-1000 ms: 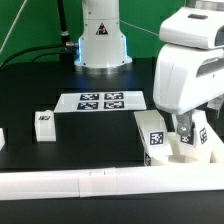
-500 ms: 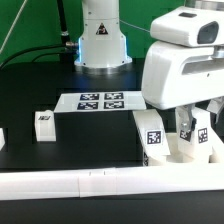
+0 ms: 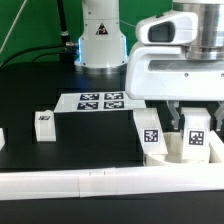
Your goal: Assemble stool
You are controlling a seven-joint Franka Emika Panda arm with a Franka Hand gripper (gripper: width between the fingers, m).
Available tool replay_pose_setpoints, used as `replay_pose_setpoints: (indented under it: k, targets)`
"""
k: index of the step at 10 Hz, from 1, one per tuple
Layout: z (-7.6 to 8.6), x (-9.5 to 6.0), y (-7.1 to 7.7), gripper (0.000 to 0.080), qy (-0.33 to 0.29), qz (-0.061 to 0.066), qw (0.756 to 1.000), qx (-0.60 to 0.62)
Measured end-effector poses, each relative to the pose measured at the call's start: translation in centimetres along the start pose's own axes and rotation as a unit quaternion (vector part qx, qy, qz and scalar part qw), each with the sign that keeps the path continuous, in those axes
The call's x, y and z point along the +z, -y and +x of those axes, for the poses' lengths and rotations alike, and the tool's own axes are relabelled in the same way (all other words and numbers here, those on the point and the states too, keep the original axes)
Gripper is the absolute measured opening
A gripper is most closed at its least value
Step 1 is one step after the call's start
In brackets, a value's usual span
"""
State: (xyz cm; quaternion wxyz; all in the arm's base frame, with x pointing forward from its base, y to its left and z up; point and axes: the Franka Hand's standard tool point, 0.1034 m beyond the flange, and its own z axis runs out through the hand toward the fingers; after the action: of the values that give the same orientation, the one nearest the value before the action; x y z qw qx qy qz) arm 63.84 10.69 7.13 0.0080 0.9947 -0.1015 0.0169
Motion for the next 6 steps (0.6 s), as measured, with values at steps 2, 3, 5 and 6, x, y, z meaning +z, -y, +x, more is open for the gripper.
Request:
replay_pose_setpoints:
  k: [2, 3, 5, 6]
  targets:
    - [-0.04, -0.05, 0.31, 0.0337, 0.011, 0.022, 0.991, 0.13]
    - [0.03, 0.04, 0.22, 0.0337, 0.009, 0.022, 0.987, 0.161]
    - [-0.02, 0.06, 0.31, 0.0337, 0.011, 0.022, 0.973, 0.228]
    - [-0.03, 0.06, 0.32, 0.0337, 0.012, 0.021, 0.97, 0.24]
